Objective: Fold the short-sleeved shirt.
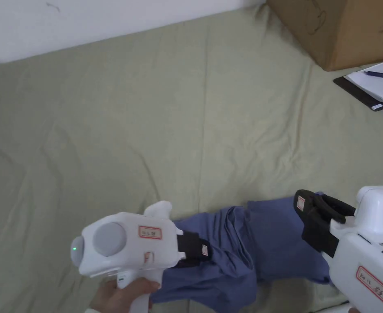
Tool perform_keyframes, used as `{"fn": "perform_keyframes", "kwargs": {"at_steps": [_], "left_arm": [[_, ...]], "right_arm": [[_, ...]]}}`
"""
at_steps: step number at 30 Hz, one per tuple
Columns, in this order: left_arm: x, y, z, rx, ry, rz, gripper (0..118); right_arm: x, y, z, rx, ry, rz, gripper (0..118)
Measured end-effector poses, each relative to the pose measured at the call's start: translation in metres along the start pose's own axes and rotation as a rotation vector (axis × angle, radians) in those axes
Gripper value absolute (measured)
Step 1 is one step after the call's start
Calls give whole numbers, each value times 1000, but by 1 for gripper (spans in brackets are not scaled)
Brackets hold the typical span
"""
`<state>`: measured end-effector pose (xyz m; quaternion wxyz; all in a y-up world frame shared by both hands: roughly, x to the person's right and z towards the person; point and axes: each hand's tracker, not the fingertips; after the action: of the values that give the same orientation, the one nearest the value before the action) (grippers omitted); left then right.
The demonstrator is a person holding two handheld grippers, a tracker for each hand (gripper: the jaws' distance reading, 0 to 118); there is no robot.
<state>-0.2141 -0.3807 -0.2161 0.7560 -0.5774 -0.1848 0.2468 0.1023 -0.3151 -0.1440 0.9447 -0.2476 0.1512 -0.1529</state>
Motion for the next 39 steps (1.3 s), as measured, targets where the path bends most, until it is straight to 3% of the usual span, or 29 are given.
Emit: {"fn": "perform_keyframes", "kwargs": {"at_steps": [15,22,27,28,29,31,32,33,35,37,39], "left_arm": [[51,15,-23,-56,64,-102,0],[37,1,30,-5,-161,-60,0],[-25,-11,83,101,-259,50,1],[-44,-13,92,126,-270,86,7],[-64,-17,100,145,-260,118,21],[-98,-24,111,177,-279,189,77],[-115,-27,114,183,-314,216,99],[-123,-30,116,190,-355,248,114],[-147,-32,114,196,-444,299,117],[-159,-31,105,195,-481,300,116],[-168,-26,94,186,-451,292,117]], "right_arm": [[15,-4,-3,-28,-34,-30,0],[-4,-2,1,2,-20,41,0],[-23,-2,3,26,-20,115,0],[-25,-2,2,22,-16,123,0],[-28,-3,1,22,-14,128,0],[-33,-4,0,19,-12,138,0],[-35,-5,0,20,-12,145,0],[-37,-5,-1,21,-14,151,0],[-39,-6,-1,27,-30,166,1],[-39,-7,-3,37,-50,180,21],[-39,-6,-3,42,-58,183,23]]}}
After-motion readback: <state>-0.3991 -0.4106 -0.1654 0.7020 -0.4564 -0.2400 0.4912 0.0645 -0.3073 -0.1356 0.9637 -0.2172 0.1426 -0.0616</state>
